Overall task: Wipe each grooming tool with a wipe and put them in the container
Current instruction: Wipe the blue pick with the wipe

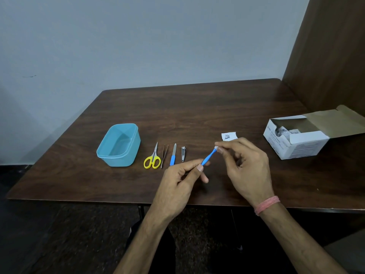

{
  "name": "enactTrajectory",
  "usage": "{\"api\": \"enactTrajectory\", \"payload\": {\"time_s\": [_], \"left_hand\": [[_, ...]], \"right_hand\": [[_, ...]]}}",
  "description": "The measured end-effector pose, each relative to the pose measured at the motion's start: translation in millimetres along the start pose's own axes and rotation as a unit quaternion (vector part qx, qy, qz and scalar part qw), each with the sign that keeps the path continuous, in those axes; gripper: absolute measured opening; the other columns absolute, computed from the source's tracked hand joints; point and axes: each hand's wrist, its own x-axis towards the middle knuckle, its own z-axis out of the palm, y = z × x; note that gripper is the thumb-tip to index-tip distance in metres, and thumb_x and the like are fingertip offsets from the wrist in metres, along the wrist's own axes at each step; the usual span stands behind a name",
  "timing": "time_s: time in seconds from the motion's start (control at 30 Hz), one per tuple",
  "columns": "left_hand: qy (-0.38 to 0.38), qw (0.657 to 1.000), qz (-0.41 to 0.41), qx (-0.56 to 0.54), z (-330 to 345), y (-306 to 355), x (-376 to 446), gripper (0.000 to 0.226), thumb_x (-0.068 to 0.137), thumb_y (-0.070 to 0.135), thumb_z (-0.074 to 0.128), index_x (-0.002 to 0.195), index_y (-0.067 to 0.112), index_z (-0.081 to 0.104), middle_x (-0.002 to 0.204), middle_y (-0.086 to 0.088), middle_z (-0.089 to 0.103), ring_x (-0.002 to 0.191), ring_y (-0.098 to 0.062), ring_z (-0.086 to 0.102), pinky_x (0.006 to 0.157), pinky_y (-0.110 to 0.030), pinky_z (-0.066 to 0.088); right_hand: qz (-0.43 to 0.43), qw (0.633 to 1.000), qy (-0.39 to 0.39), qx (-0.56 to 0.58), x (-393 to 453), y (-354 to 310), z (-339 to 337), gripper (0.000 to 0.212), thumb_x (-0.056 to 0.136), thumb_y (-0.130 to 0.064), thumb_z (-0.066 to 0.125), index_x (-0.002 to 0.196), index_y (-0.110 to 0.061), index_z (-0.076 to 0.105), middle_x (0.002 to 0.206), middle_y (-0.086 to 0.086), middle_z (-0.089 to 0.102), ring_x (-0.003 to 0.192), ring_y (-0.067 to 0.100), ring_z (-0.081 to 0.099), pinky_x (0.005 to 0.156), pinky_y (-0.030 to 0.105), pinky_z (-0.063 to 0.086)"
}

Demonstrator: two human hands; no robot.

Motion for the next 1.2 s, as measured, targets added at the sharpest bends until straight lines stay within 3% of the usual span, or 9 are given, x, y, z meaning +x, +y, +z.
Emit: {"api": "enactTrajectory", "payload": {"time_s": [0.13,0.33,0.5,0.7,0.77,0.87,0.93,0.97,1.2], "left_hand": [[0.000,1.000,-0.004,-0.007,-1,1,-1,0.026,0.117,0.026,0.061,0.117,0.028,0.086,0.083,0.005,0.079,0.070,0.001,0.057,0.077,-0.019,0.045],[0.002,1.000,-0.010,-0.008,1,0,1,0.025,0.117,0.028,0.061,0.116,0.032,0.086,0.081,0.001,0.077,0.087,-0.040,0.066,0.085,-0.030,0.050],[0.019,1.000,-0.015,-0.010,2,0,1,0.023,0.116,0.028,0.062,0.116,0.031,0.086,0.080,0.002,0.078,0.080,-0.027,0.061,0.080,-0.026,0.047],[0.021,1.000,-0.019,0.000,3,3,1,0.024,0.116,0.028,0.062,0.115,0.027,0.086,0.085,0.001,0.082,0.096,-0.044,0.069,0.085,-0.012,0.048],[0.014,1.000,-0.015,0.003,2,2,1,0.025,0.117,0.029,0.061,0.112,0.026,0.085,0.086,0.000,0.082,0.093,-0.044,0.068,0.087,-0.020,0.051],[0.009,1.000,-0.007,0.009,0,1,1,0.029,0.118,0.026,0.058,0.109,0.023,0.085,0.086,0.003,0.081,0.083,-0.026,0.069,0.086,-0.033,0.052],[0.013,1.000,-0.007,0.007,0,3,0,0.033,0.118,0.022,0.056,0.104,0.017,0.085,0.080,0.011,0.078,0.070,0.008,0.061,0.077,-0.015,0.046],[0.014,1.000,-0.010,0.004,0,4,0,0.033,0.118,0.020,0.055,0.104,0.015,0.085,0.077,0.013,0.076,0.065,0.012,0.059,0.073,-0.009,0.042],[0.046,0.998,-0.025,-0.021,2,3,0,0.028,0.119,0.023,0.055,0.122,0.022,0.082,0.083,-0.002,0.083,0.053,0.006,0.050,0.060,-0.012,0.040]], "right_hand": [[0.022,1.000,0.005,0.005,1,0,-1,0.016,0.097,-0.009,0.083,0.107,-0.021,0.087,0.094,-0.020,0.070,0.067,0.004,0.058,0.062,0.008,0.038],[0.090,0.995,0.053,0.007,4,4,-4,0.017,0.097,-0.011,0.083,0.101,-0.028,0.084,0.091,-0.020,0.070,0.068,0.012,0.060,0.061,0.011,0.041],[0.084,0.994,0.064,0.018,4,0,-4,0.014,0.097,-0.013,0.082,0.100,-0.027,0.084,0.091,-0.021,0.069,0.065,0.020,0.057,0.058,0.018,0.044],[0.014,0.999,0.031,-0.020,-3,-2,0,0.015,0.092,-0.015,0.086,0.099,-0.029,0.086,0.093,-0.019,0.072,0.055,0.015,0.056,0.058,0.025,0.048],[-0.014,0.999,0.016,-0.033,-5,-2,3,0.013,0.093,-0.017,0.086,0.099,-0.028,0.086,0.095,-0.018,0.073,0.055,0.012,0.057,0.059,0.030,0.052],[-0.048,0.998,-0.010,-0.040,-7,-2,4,0.011,0.094,-0.018,0.085,0.100,-0.027,0.085,0.097,-0.016,0.074,0.057,0.010,0.058,0.059,0.036,0.055],[-0.059,0.997,-0.015,-0.041,-7,-2,4,0.012,0.094,-0.017,0.084,0.101,-0.026,0.084,0.098,-0.015,0.074,0.057,0.008,0.058,0.059,0.036,0.055],[-0.062,0.997,-0.016,-0.041,-8,-2,4,0.012,0.095,-0.016,0.084,0.101,-0.026,0.084,0.099,-0.014,0.074,0.057,0.008,0.058,0.059,0.036,0.056],[-0.066,0.995,0.031,-0.064,-8,-5,2,0.012,0.094,-0.014,0.082,0.101,-0.024,0.084,0.101,-0.015,0.074,0.055,0.006,0.054,0.059,0.031,0.054]]}}
